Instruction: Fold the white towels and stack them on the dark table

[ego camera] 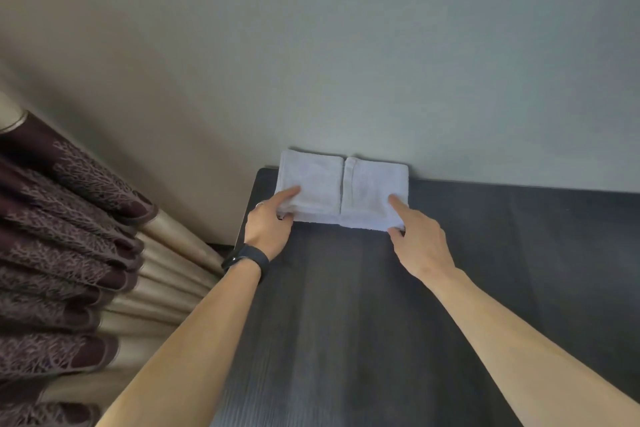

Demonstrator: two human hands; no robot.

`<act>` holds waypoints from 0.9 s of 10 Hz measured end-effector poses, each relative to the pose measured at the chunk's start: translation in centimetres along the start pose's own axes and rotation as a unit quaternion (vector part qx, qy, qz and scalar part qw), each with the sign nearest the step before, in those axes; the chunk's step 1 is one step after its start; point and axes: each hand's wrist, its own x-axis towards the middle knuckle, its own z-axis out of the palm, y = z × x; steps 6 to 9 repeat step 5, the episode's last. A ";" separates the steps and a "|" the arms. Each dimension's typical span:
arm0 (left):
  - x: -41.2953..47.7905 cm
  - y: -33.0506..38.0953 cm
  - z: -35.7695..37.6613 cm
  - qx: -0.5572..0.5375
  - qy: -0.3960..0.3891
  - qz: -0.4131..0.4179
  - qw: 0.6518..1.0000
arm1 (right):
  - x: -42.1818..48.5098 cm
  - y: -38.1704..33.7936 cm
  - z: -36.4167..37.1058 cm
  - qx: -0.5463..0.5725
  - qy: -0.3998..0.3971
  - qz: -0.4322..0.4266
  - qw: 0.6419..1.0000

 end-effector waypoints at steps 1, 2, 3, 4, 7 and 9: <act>0.8 -0.1 -0.1 -0.005 0.000 0.008 1.000 | 0.5 -0.1 0.1 -0.003 0.001 -0.003 1.000; 1.3 -0.4 -0.4 -0.016 -0.009 0.007 1.000 | 0.8 -0.1 0.0 -0.019 0.001 -0.005 1.000; 1.0 -0.7 -0.3 -0.011 -0.028 0.009 1.000 | 0.8 0.0 -0.3 -0.028 -0.012 -0.009 0.999; -0.5 -0.4 -0.8 -0.041 -0.018 0.012 0.999 | -0.1 0.0 -1.2 -0.008 -0.033 -0.016 0.999; -3.3 0.6 -0.8 -0.056 0.027 -0.015 0.998 | -1.7 0.8 -2.6 0.038 -0.010 0.008 0.999; -3.3 0.6 -0.8 -0.056 0.027 -0.015 0.998 | -1.7 0.8 -2.6 0.038 -0.010 0.008 0.999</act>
